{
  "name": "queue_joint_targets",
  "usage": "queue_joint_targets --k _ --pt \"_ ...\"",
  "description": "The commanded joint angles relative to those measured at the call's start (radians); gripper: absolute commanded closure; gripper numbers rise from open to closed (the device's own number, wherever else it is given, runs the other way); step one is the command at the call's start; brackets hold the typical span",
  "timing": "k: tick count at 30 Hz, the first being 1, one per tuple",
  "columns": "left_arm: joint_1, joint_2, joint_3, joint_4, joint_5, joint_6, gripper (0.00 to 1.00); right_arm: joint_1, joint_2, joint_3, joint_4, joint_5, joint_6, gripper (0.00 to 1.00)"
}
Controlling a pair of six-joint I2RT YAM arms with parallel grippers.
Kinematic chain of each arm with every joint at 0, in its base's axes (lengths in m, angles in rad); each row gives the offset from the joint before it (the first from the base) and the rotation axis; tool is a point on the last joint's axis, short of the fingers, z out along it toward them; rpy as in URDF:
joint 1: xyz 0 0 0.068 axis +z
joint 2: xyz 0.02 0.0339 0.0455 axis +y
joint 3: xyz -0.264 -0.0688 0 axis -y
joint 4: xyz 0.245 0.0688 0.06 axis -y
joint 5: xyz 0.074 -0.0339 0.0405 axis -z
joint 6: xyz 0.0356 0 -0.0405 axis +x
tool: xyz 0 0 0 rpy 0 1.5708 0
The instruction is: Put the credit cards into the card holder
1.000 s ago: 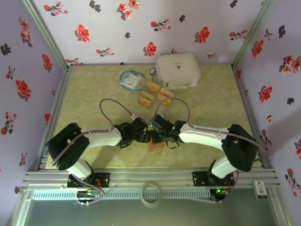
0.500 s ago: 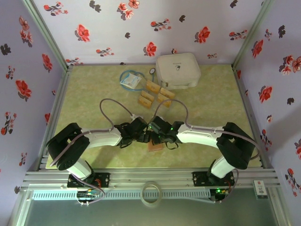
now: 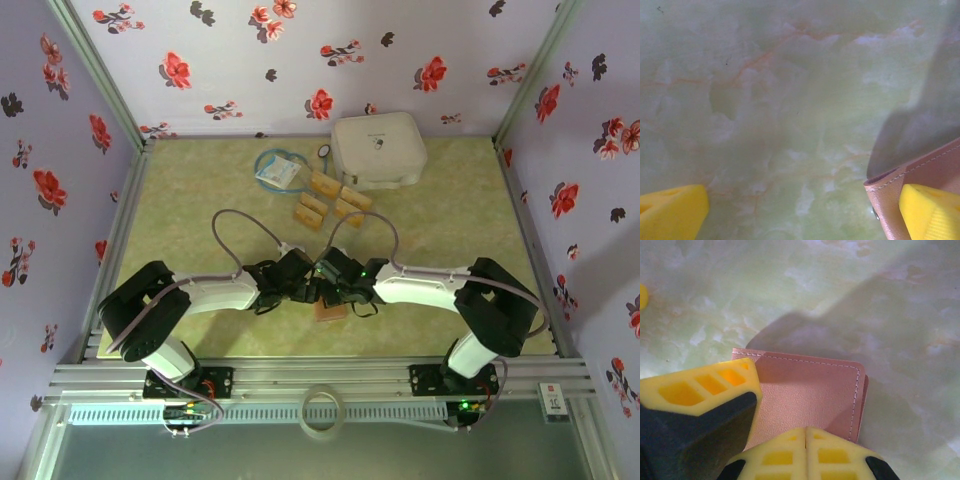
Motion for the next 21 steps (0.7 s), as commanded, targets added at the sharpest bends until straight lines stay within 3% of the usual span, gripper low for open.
queue_joint_targets --k 1,21 --pt "0.002 0.073 -0.028 0.027 0.065 -0.004 0.0 -0.005 0.025 -0.025 -0.016 0.031 0.001 1.0" --pt "0.002 0.08 -0.02 0.02 0.064 -0.006 0.0 0.041 0.049 -0.149 0.093 -0.013 0.068 1.0"
